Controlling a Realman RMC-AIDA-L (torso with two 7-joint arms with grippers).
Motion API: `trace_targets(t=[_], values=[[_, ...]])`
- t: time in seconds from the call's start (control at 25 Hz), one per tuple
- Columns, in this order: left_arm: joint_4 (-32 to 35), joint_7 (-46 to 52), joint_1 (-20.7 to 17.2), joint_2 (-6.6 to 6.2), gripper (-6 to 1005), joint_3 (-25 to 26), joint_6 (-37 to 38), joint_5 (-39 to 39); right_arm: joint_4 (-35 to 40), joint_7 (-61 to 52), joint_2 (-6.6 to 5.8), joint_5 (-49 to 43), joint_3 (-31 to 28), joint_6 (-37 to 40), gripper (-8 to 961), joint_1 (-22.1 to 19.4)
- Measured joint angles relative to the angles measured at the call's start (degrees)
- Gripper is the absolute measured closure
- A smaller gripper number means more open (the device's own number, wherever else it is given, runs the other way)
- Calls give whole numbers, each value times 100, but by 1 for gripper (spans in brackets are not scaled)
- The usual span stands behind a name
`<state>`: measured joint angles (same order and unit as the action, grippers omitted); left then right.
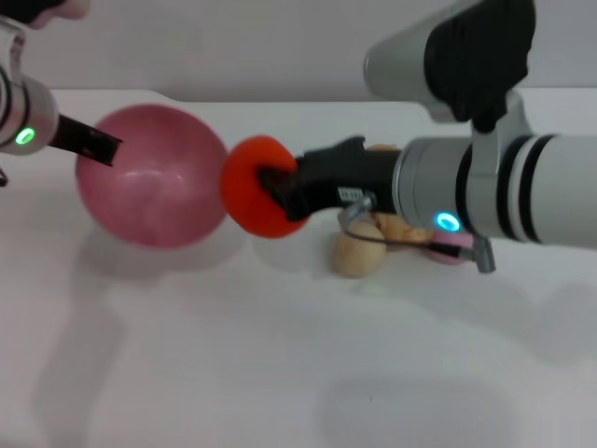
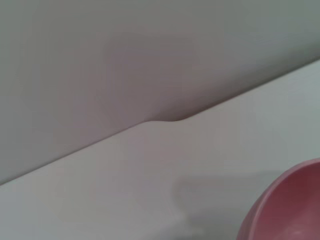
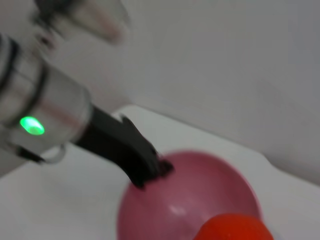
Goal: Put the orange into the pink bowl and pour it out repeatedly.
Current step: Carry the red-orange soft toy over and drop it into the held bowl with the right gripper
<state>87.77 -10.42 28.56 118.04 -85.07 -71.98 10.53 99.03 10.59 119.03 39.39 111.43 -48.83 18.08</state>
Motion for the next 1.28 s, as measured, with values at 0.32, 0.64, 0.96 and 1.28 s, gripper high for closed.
trace_targets(t=[0.32,0.64,0.96,1.28], values=[[23,12,104,9,964,-639,27,437,417,3,-8,-7,-45,-53,865,56],[45,19,241,16,964,-740,31,573,-20,-18,-18,37,-137,113,895,116],[48,-11,304,18,964,-746,38,622,-166,-15,-14,45,-133,182,811,151],[50,-20,311,0,964,-790,43,611,-101,-57,-9,-86,-338,176,429,73]])
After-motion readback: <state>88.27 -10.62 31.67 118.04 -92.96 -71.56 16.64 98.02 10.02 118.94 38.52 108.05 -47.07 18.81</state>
